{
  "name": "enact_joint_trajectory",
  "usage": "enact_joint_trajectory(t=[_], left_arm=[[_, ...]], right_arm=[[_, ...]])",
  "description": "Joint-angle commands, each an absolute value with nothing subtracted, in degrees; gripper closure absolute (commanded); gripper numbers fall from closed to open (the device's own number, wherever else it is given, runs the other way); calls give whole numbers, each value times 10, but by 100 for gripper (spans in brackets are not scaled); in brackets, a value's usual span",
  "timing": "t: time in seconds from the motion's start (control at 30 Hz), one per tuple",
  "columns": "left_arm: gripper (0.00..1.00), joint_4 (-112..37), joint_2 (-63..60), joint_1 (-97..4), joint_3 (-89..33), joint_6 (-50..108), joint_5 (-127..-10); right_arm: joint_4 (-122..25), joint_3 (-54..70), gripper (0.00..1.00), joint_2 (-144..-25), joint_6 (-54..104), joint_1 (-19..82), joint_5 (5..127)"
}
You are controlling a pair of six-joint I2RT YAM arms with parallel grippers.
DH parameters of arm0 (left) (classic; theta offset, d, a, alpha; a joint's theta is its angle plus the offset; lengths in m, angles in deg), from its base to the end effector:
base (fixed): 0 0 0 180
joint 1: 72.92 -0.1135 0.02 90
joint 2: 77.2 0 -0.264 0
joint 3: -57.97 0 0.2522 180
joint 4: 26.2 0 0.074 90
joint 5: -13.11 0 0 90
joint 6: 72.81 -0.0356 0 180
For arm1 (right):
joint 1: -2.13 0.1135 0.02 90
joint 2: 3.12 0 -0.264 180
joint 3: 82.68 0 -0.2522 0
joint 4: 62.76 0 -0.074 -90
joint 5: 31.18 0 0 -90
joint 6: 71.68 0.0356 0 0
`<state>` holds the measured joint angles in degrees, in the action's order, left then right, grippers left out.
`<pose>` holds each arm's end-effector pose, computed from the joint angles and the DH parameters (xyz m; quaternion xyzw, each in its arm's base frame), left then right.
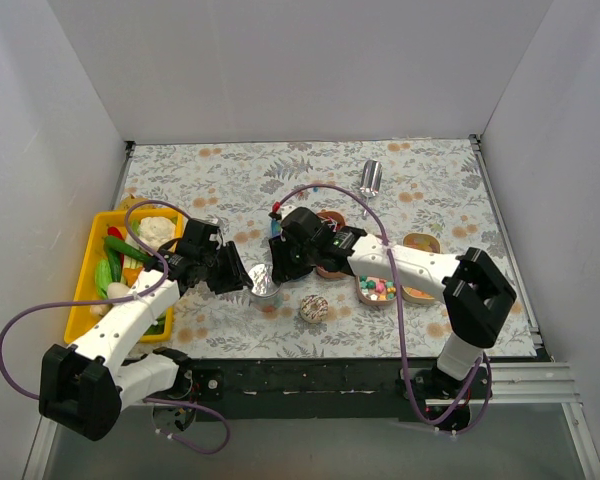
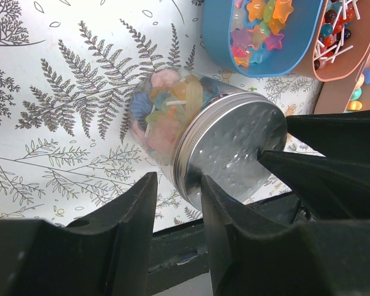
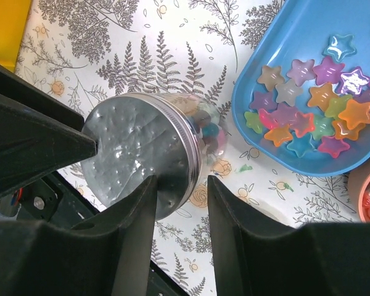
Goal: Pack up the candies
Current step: Close the bottle lid on the packing bottle.
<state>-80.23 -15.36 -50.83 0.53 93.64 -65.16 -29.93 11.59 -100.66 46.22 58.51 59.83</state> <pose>0.1862 -0.0834 0.2342 -0.4125 0.8642 -0.2692 0.1021 0.2096 0.3164 0.2466 -0.2302 0.8935 0.2647 0.2804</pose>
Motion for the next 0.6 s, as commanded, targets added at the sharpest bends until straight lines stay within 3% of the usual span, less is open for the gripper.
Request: enact_joint_trajectory(t=[0.0, 0.37, 0.57], left_arm=[[66, -817, -147, -509, -2, 927, -680], [66, -812, -151, -509, -4, 926, -672], [67, -808, -159, -509, 0, 923, -668]], right_arm=[[-190, 158, 56, -1033, 431, 594, 528], [-176, 193, 57, -1063, 441, 622, 450], [-156, 139, 56, -1047, 435, 623, 457]])
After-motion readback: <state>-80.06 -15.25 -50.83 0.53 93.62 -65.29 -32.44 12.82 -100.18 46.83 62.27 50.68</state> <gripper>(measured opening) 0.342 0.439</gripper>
